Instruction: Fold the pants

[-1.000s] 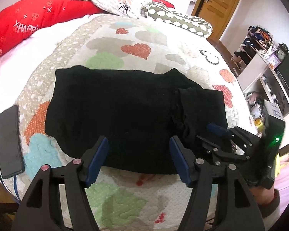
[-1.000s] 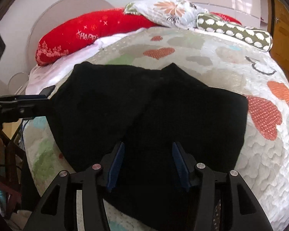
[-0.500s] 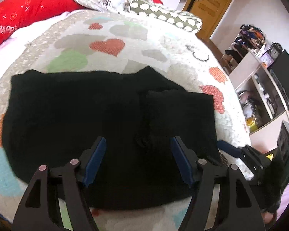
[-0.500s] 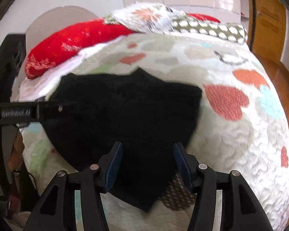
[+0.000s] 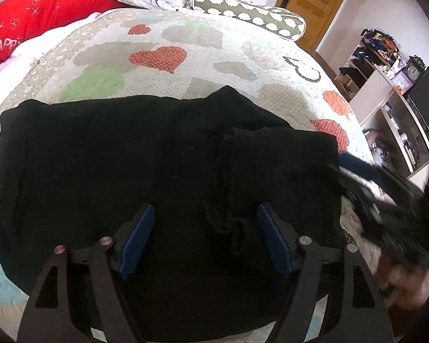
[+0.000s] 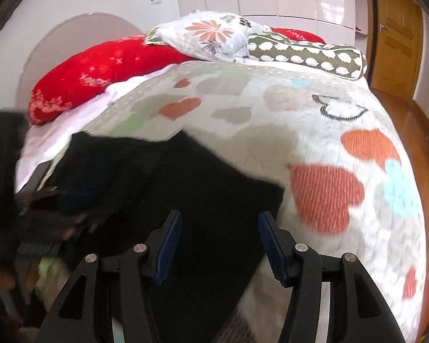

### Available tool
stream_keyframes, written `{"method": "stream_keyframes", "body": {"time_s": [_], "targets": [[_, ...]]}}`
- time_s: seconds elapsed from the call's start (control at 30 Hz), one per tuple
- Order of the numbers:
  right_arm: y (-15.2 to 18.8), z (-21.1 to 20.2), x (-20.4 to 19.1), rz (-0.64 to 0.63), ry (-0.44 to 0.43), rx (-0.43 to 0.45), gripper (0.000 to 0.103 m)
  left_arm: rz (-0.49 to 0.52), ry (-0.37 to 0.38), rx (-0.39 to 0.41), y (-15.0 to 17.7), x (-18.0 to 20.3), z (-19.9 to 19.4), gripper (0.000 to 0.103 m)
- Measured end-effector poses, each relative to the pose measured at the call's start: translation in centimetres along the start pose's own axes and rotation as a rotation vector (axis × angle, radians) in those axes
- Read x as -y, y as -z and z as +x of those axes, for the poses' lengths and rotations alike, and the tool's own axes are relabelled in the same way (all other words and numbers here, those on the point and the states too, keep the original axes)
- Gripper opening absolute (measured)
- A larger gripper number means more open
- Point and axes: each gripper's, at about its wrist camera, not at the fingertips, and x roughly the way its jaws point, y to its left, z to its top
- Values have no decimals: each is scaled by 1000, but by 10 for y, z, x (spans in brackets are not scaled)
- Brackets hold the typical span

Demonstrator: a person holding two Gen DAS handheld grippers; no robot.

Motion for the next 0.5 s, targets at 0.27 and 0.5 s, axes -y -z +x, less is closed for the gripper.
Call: {"method": "stream_keyframes", "body": {"time_s": [0.27, 0.5], "targets": [[-1, 9, 2, -4, 16, -23, 55, -12, 15, 6, 0, -1, 2, 80], [56, -19, -27, -70, -14, -82, 55, -17, 6, 24, 2, 1, 2, 82]]}}
